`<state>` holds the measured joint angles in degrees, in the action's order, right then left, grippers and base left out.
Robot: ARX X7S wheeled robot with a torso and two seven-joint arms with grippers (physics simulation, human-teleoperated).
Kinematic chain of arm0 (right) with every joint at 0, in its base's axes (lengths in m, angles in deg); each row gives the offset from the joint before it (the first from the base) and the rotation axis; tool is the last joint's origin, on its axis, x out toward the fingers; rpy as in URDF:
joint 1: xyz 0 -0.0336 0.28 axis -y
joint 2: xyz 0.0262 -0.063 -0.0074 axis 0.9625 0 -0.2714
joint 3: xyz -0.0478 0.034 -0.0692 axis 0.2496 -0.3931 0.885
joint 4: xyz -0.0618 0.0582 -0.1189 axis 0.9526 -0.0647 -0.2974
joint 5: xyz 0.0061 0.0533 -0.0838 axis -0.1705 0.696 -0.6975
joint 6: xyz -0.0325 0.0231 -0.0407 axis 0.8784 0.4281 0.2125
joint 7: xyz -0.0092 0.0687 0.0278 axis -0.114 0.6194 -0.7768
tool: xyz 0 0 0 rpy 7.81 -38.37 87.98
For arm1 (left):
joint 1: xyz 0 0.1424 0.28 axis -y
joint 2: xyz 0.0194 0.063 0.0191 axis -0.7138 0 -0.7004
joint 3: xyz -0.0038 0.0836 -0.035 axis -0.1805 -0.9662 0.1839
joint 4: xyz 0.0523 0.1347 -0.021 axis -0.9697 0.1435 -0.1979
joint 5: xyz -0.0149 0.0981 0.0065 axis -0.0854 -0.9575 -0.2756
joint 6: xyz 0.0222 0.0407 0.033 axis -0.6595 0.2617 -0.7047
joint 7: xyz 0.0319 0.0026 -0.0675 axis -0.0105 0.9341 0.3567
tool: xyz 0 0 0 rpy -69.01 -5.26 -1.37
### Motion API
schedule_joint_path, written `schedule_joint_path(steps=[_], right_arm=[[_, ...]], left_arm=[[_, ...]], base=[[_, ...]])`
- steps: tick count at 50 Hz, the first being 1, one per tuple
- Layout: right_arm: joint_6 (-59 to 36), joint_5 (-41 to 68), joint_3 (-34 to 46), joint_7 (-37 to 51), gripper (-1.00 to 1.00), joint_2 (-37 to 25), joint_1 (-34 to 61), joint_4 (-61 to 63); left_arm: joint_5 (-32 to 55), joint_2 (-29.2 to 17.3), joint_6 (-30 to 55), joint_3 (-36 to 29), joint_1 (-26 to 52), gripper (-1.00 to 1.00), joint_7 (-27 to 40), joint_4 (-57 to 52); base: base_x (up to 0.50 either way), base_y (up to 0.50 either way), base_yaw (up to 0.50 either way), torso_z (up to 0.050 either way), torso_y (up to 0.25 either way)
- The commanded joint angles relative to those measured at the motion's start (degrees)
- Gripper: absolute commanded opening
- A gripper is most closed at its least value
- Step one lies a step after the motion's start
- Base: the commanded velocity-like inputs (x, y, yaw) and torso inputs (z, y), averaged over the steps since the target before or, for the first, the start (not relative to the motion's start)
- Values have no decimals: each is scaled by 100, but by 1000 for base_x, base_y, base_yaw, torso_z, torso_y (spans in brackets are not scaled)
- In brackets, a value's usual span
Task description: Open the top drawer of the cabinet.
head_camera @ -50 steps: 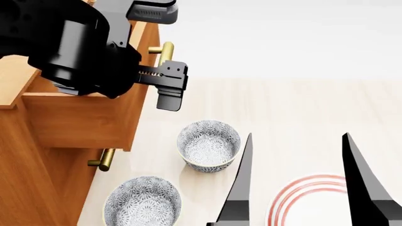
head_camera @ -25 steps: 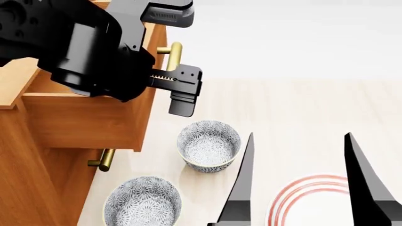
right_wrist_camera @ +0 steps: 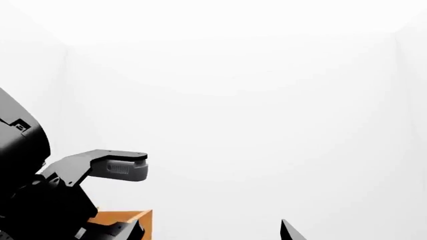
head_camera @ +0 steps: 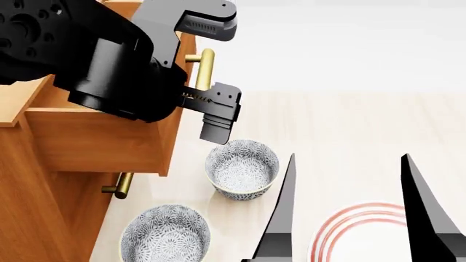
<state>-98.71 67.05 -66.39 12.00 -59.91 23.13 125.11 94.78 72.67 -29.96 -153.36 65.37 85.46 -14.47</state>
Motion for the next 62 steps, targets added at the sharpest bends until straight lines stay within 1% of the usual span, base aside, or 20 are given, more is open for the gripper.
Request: schedule_joint_path(steps=[1,15,35,62], right_arm=[[78,-79,-133,-151,100,105,29,-95],[55,-63,-78,-129,100,110,81,-104],[94,-62,-46,-104,100,81,89,-115],[141,-24,-46,-50,100,27,73,-114]], left_arm=[[790,240,-475,506,35,100,-66,-464],[1130,240,-694,537,131,100,-75,-812],[1379,240,-831,546,204,100,-96,-1048],[1811,240,-1259,578,300,100,-148,-1576]], base=[[0,0,0,0,11],[-3,0,0,0,2],[-1,0,0,0,2],[-1,0,0,0,1]])
